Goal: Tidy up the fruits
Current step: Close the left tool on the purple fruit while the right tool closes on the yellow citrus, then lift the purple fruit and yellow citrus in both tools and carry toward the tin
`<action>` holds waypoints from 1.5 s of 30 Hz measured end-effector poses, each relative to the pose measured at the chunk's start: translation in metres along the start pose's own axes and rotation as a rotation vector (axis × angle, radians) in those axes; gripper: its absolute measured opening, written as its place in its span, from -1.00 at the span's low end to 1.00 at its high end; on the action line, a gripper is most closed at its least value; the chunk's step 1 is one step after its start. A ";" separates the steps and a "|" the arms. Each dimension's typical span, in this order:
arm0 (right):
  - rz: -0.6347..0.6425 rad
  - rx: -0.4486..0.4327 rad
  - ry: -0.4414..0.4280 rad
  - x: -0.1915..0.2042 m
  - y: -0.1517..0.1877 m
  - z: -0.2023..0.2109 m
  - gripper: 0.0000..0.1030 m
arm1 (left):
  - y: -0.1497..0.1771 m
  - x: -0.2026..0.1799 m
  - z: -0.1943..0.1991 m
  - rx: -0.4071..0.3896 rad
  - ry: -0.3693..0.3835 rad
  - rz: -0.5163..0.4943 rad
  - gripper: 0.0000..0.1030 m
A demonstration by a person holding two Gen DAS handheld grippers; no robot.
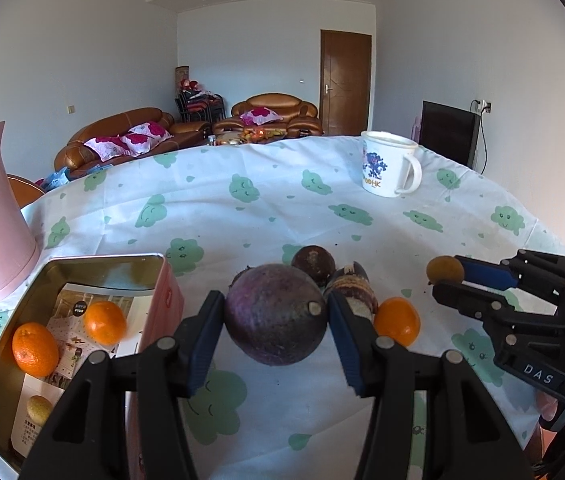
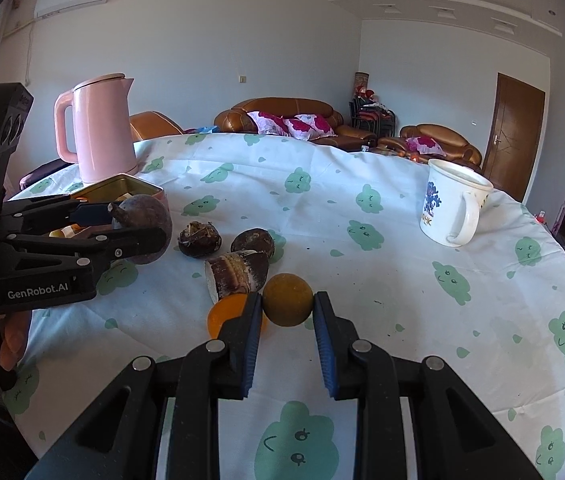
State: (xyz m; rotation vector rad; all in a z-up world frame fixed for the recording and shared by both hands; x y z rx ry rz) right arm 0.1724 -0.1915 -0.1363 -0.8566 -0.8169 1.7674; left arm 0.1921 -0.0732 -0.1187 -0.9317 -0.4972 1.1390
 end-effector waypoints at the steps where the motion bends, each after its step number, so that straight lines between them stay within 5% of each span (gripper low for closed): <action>1: 0.001 -0.006 0.001 0.000 0.000 0.001 -0.47 | 0.000 0.000 0.001 -0.004 0.000 0.001 0.06; 45: 0.037 -0.240 0.036 0.006 -0.014 0.045 -0.46 | -0.009 -0.008 0.037 -0.162 -0.051 -0.039 0.06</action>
Point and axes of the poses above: each gripper's, at about its wrist camera, not at the fingertips, and z roughly against the way its jaws point, x to its left, y to its underside, the point moved 10 cm from there along -z, roughly the way its jaws point, and after that the axes turned 11 degrees about y, right-handed, at the moved point
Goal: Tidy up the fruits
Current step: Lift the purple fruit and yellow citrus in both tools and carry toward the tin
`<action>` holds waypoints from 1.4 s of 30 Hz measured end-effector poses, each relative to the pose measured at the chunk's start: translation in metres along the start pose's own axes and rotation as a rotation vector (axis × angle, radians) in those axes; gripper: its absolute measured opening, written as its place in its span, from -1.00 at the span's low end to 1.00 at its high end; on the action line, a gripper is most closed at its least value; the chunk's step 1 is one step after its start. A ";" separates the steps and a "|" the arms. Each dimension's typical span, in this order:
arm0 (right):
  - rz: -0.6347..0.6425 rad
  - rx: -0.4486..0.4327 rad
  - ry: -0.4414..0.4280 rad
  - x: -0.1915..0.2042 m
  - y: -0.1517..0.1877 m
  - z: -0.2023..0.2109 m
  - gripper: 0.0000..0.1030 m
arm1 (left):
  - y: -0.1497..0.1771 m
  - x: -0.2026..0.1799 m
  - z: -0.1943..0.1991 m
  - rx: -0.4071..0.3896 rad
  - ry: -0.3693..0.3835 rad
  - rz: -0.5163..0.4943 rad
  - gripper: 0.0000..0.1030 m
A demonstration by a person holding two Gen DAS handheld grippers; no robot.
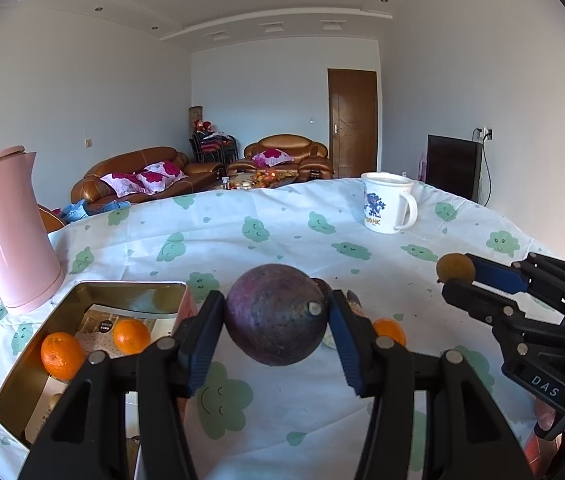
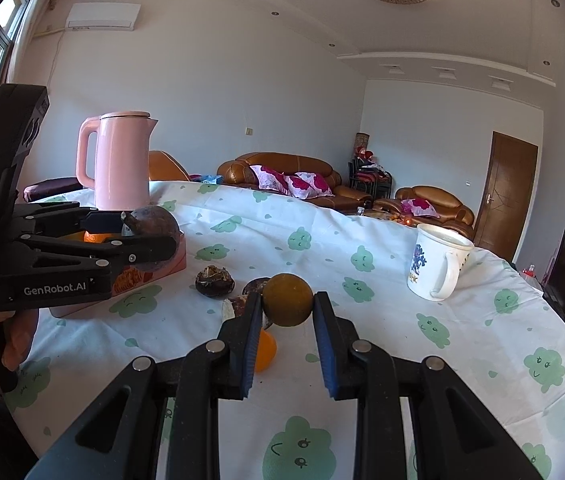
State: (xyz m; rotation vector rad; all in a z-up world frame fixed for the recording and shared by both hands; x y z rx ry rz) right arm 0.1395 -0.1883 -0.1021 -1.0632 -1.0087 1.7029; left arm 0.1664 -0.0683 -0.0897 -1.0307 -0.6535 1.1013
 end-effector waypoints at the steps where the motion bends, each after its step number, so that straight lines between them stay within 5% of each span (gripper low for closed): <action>1: -0.002 -0.006 0.001 0.000 -0.001 0.001 -0.47 | 0.000 0.000 0.000 -0.002 0.000 -0.001 0.06; 42: -0.035 -0.134 0.020 -0.006 -0.018 0.024 -0.46 | -0.018 -0.007 0.030 -0.120 -0.042 -0.061 0.06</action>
Point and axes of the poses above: each gripper's, at about its wrist camera, not at the fingertips, and z roughly against the way its jaws point, x to its left, y to its underside, the point moved 10 cm from there along -z, roughly the way its jaws point, and after that the axes turned 11 degrees about y, right-handed, at the moved point
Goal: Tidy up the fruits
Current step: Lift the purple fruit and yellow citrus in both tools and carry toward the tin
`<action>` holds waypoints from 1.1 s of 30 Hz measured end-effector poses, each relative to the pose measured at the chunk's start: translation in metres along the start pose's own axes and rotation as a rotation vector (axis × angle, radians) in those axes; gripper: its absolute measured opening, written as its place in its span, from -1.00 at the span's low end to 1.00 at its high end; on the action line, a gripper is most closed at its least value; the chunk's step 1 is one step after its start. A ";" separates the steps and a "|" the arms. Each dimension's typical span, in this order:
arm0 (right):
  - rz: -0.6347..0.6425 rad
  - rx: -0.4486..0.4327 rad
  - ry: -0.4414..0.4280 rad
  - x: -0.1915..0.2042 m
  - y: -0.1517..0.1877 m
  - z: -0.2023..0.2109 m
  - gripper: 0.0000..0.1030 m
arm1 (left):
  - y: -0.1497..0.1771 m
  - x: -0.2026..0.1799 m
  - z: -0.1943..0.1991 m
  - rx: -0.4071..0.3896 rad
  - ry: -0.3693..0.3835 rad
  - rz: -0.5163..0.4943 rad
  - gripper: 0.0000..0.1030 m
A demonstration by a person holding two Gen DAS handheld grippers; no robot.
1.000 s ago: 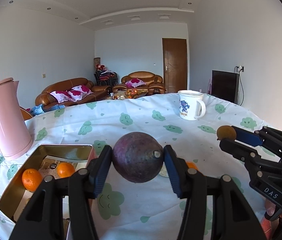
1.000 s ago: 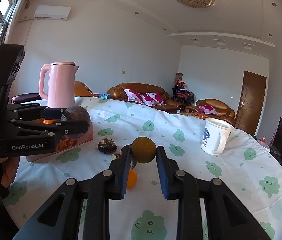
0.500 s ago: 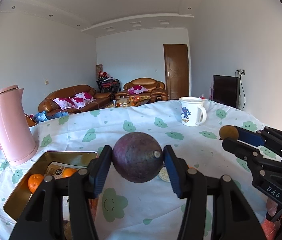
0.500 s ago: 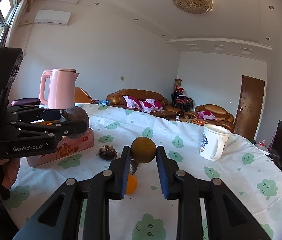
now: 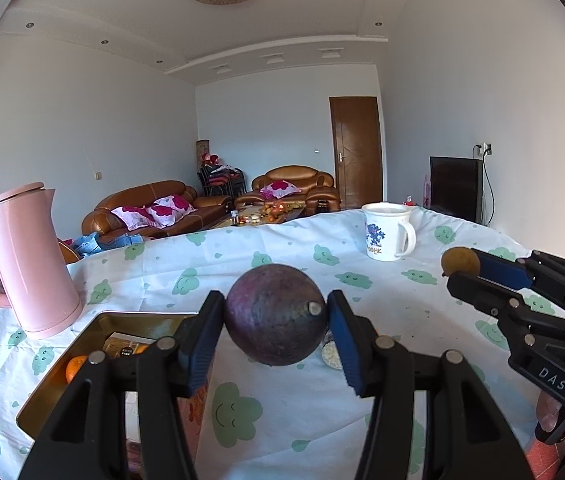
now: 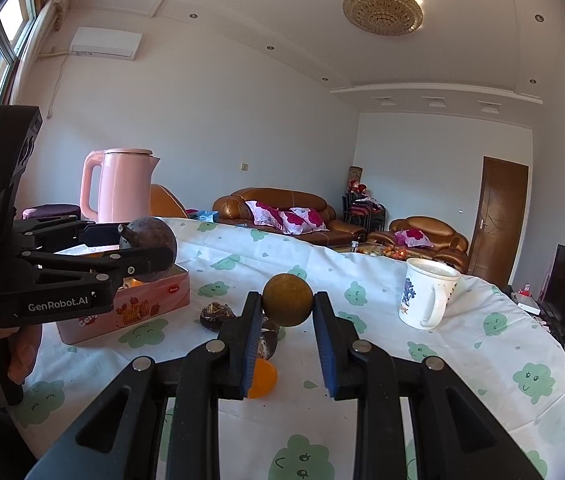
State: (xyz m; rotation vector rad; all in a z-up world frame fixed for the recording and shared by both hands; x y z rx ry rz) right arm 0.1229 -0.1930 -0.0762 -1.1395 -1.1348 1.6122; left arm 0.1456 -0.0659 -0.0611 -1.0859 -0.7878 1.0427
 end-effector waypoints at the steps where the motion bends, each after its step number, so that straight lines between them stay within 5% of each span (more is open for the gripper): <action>1: -0.001 -0.004 -0.001 0.000 -0.001 0.001 -0.46 | -0.001 0.000 0.001 -0.004 -0.002 -0.002 0.06; 33: 0.035 -0.057 -0.069 0.036 -0.032 -0.004 -0.46 | -0.005 0.019 0.019 -0.043 -0.067 0.010 0.06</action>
Point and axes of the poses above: each gripper's, at about its wrist camera, not at the fingertips, and z roughly against the way its jaws point, x to its left, y to its underside, the point moved 10 cm from there along -z, roughly the way its jaws point, and after that the axes turned 11 degrees about y, right-handed, at the moved point
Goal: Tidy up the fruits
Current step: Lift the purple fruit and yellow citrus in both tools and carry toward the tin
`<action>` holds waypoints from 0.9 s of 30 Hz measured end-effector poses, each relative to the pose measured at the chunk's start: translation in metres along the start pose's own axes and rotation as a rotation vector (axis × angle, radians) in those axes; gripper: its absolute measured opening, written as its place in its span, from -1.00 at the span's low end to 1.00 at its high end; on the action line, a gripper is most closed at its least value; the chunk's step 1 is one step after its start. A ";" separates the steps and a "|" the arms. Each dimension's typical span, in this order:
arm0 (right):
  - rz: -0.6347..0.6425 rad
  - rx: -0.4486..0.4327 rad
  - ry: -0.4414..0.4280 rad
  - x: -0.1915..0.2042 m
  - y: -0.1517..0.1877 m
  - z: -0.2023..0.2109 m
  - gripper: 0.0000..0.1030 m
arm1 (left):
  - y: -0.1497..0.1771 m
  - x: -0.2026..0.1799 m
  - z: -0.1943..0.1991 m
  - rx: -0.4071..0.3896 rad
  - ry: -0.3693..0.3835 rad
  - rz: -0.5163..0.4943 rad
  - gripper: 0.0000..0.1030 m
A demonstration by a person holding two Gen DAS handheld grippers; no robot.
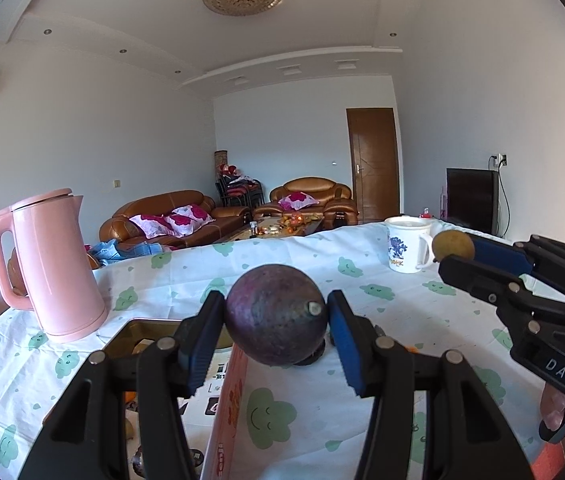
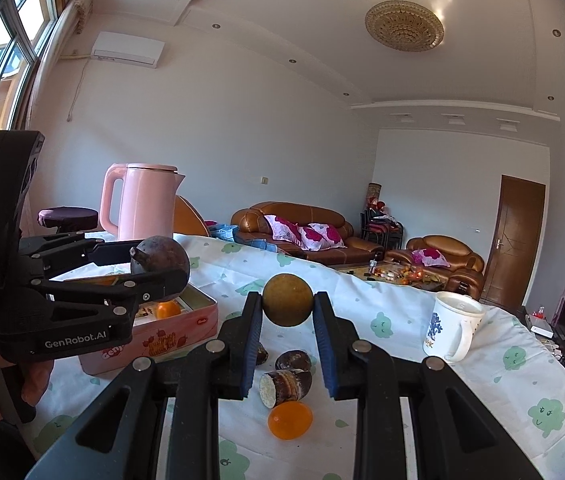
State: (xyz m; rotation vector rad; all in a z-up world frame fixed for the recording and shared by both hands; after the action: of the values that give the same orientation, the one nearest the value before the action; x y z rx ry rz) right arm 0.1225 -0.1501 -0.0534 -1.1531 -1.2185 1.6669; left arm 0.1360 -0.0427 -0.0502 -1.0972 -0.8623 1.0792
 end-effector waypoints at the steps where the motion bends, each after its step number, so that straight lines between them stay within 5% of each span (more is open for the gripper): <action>1: 0.003 0.000 -0.005 0.003 -0.001 -0.001 -0.46 | 0.000 0.002 0.000 0.002 -0.002 0.002 0.06; 27: 0.063 0.003 -0.097 0.052 -0.021 -0.025 -0.46 | 0.012 0.054 0.010 0.030 -0.080 0.085 0.06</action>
State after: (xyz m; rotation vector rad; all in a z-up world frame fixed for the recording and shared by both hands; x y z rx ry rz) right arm 0.1312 -0.0894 -0.0480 -1.1299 -1.2502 1.7894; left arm 0.1386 0.0132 -0.0582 -1.0797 -0.8659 1.2100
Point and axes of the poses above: each gripper's, at about its wrist camera, not at the fingertips, and z roughly against the way its jaws point, x to its left, y to its underside, the point moved 10 cm from there along -z, roughly the way its jaws point, and after that the axes turned 11 degrees about y, right-handed, at the moved point
